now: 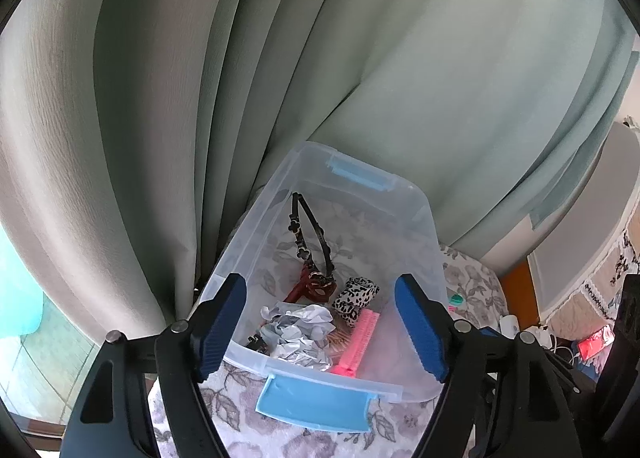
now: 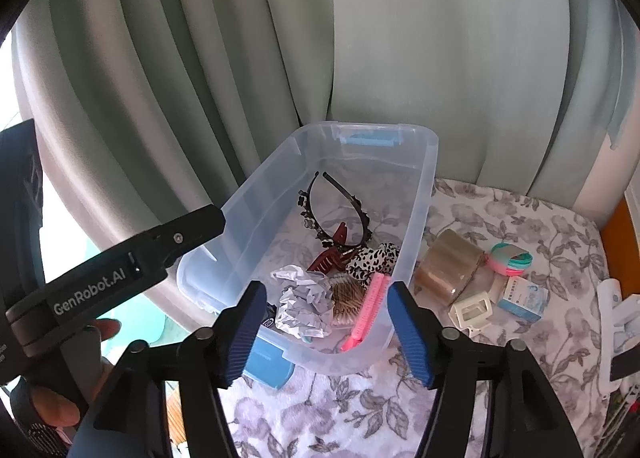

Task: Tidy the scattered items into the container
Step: 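Open both grippers to drop the toy car and roller into the box, then move both grippers back toward the white hair clip and medicine box, then grasp the white hair clip with the left gripper while the right grasps the medicine box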

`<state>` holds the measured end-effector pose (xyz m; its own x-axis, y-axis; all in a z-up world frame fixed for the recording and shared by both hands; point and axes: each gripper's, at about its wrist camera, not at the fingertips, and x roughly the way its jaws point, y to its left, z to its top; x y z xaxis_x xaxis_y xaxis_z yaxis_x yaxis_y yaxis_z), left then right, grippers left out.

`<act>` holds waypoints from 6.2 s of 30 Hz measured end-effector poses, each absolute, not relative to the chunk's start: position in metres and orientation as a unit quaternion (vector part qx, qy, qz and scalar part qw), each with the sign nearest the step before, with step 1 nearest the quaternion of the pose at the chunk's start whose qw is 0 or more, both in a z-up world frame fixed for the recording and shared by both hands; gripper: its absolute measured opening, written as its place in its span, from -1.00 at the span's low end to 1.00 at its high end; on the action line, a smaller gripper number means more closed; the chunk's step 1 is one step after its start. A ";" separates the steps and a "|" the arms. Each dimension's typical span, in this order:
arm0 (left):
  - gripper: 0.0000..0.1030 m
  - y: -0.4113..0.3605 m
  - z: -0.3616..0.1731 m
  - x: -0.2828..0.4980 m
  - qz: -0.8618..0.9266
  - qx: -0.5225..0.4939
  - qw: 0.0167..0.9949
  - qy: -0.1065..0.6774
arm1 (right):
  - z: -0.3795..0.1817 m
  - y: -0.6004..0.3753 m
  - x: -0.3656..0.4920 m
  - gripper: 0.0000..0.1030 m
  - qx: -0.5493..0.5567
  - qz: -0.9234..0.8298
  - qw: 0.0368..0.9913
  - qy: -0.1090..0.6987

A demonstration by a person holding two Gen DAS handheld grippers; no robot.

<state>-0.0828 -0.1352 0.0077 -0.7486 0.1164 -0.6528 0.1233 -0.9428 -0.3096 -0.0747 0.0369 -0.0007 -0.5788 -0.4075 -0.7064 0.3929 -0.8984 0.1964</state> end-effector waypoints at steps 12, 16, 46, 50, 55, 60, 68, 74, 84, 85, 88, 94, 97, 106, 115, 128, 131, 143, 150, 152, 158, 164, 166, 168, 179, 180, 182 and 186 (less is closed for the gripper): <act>0.77 -0.122 0.023 -0.070 -0.928 0.343 0.011 0.147 | 0.010 0.053 -0.063 0.95 0.383 -0.897 0.220 -0.029; 0.78 -0.114 0.028 -0.065 -0.931 0.338 0.011 0.138 | 0.015 0.059 -0.057 1.00 0.374 -0.900 0.219 -0.033; 0.99 -0.039 0.067 -0.038 -0.958 0.276 0.007 0.081 | 0.033 0.162 -0.015 1.00 0.306 -0.931 0.175 -0.099; 0.99 -0.025 0.066 -0.038 -0.958 0.275 -0.004 0.077 | 0.034 0.181 -0.017 1.00 0.299 -0.933 0.167 -0.110; 0.99 -0.001 0.066 -0.040 -0.960 0.274 -0.019 0.061 | 0.031 0.204 -0.019 1.00 0.296 -0.935 0.154 -0.123; 0.99 0.027 0.058 -0.046 -0.956 0.289 -0.033 0.033 | 0.019 0.229 -0.018 1.00 0.298 -0.935 0.132 -0.141; 0.99 0.058 0.030 -0.058 -0.944 0.323 -0.068 0.028 | -0.003 0.264 -0.021 1.00 0.310 -0.932 0.096 -0.161; 0.99 0.076 0.009 -0.067 -0.934 0.346 -0.083 0.020 | -0.023 0.276 -0.028 1.00 0.321 -0.929 0.086 -0.164; 0.99 0.095 -0.033 -0.093 -0.917 0.380 -0.115 0.036 | -0.062 0.296 -0.047 1.00 0.361 -0.912 0.078 -0.177; 0.99 0.096 -0.038 -0.096 -0.914 0.386 -0.120 0.038 | -0.066 0.297 -0.049 1.00 0.367 -0.910 0.078 -0.177; 0.99 0.100 -0.053 -0.105 -0.904 0.405 -0.126 0.045 | -0.078 0.302 -0.056 1.00 0.383 -0.903 0.076 -0.182; 0.99 0.120 -0.066 -0.115 -0.914 0.395 -0.090 -0.028 | -0.102 0.307 -0.072 1.00 0.411 -0.891 0.065 -0.183; 0.99 0.125 -0.069 -0.119 -0.915 0.395 -0.077 -0.036 | -0.111 0.311 -0.078 1.00 0.419 -0.885 0.067 -0.193; 0.99 0.136 -0.100 -0.136 -0.900 0.426 -0.090 -0.032 | -0.132 0.323 -0.090 1.00 0.444 -0.874 0.066 -0.188; 0.99 0.109 -0.147 -0.157 -0.875 0.481 -0.038 0.035 | -0.151 0.304 -0.111 1.00 0.459 -0.868 0.096 -0.163; 0.79 0.101 -0.184 -0.179 -0.859 0.509 -0.016 0.048 | -0.176 0.285 -0.152 0.98 0.472 -0.862 0.133 -0.130; 0.67 0.098 -0.191 -0.181 -0.856 0.515 -0.012 0.048 | -0.180 0.280 -0.158 0.96 0.472 -0.862 0.146 -0.117; 0.32 0.095 -0.190 -0.178 -0.866 0.499 -0.009 0.031 | -0.190 0.258 -0.188 0.93 0.458 -0.865 0.192 -0.072; 0.25 0.095 -0.188 -0.175 -0.872 0.488 -0.018 0.020 | -0.193 0.249 -0.204 0.82 0.446 -0.865 0.219 -0.067; 0.25 0.095 -0.188 -0.174 -0.874 0.486 -0.020 0.018 | -0.194 0.245 -0.208 0.82 0.441 -0.866 0.228 -0.060; 0.25 0.096 -0.187 -0.173 -0.877 0.480 -0.025 0.010 | -0.194 0.243 -0.211 0.82 0.432 -0.866 0.244 -0.059; 0.25 0.098 -0.186 -0.172 -0.877 0.481 -0.021 0.008 | -0.194 0.243 -0.210 0.64 0.424 -0.868 0.253 -0.062; 0.25 0.098 -0.186 -0.172 -0.877 0.481 -0.021 0.007 | -0.194 0.245 -0.210 0.63 0.422 -0.867 0.255 -0.070; 0.25 0.104 -0.192 -0.178 -0.876 0.481 -0.021 0.004 | -0.194 0.248 -0.209 0.62 0.421 -0.867 0.256 -0.078; 0.11 0.106 -0.192 -0.184 -0.875 0.485 -0.019 -0.009 | -0.193 0.278 -0.186 -0.01 0.421 -0.870 0.220 -0.130; 0.11 0.107 -0.191 -0.183 -0.874 0.486 -0.018 -0.010 | -0.194 0.283 -0.185 -0.01 0.421 -0.868 0.218 -0.146; 0.10 0.108 -0.191 -0.182 -0.873 0.487 -0.018 -0.011 | -0.196 0.296 -0.182 -0.06 0.426 -0.861 0.210 -0.179; 0.10 0.109 -0.191 -0.180 -0.872 0.489 -0.017 -0.010 | -0.193 0.306 -0.176 -0.12 0.427 -0.863 0.197 -0.185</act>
